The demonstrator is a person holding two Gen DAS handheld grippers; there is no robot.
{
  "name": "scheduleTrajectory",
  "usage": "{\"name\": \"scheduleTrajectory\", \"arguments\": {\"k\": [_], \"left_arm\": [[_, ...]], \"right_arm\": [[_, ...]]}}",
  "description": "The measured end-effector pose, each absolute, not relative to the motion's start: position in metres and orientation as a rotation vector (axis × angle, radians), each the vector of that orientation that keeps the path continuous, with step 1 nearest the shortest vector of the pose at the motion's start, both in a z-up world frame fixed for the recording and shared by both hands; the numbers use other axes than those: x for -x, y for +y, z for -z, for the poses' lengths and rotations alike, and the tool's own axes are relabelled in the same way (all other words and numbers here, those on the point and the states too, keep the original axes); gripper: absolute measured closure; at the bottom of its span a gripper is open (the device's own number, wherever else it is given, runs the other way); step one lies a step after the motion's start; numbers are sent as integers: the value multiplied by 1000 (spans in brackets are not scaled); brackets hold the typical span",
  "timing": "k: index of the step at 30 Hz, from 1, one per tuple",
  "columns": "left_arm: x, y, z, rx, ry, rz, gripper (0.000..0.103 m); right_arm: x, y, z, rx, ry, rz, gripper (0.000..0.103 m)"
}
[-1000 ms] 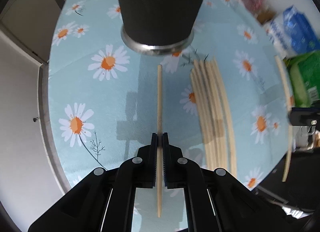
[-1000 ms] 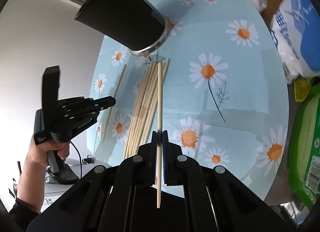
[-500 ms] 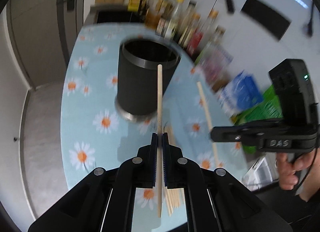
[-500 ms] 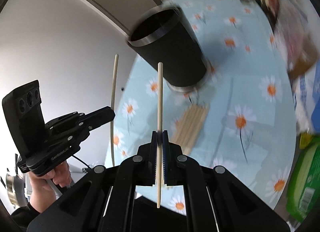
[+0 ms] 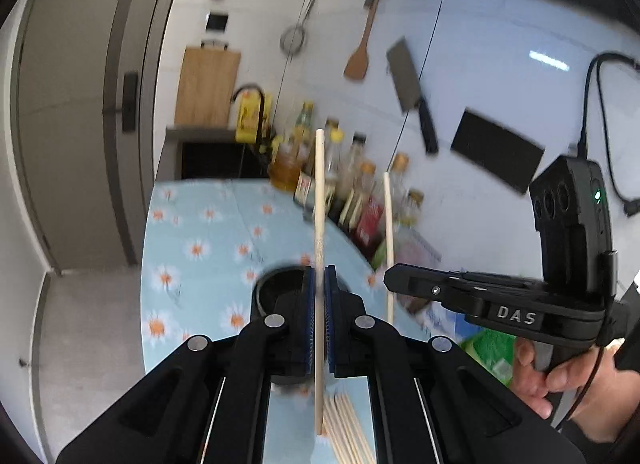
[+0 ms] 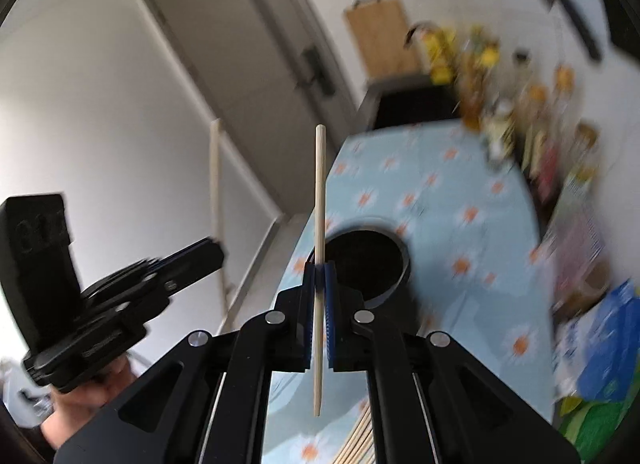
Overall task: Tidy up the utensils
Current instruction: 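Lift both held sticks upright and carry them over the black holder, then open both grippers to drop the sticks into the black holder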
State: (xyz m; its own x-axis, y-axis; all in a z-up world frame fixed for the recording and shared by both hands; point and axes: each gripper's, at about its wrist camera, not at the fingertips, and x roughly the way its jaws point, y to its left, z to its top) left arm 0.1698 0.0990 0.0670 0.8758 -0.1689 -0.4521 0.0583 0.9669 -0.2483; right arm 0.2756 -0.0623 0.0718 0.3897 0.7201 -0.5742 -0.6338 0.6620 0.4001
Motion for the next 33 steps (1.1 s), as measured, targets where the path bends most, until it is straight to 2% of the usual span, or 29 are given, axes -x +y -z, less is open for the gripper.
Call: {"name": "scheduleTrajectory", "arguments": {"k": [9, 15, 19, 26, 33], "left_arm": [[-192, 118, -75, 276, 295, 154, 99], [-205, 121, -58, 296, 231, 152, 99], [-206, 119, -47, 315, 182, 190, 99], [-212, 116, -33, 282, 170, 183, 99], [-229, 114, -10, 263, 251, 177, 99]], "right_arm": [[-296, -50, -97, -145, 584, -812, 97], [-302, -37, -91, -108, 481, -778, 97], [-309, -35, -74, -121, 478, -784, 97], [-312, -42, -50, -131, 451, -790, 97], [-315, -38, -21, -108, 493, -793, 97]]}}
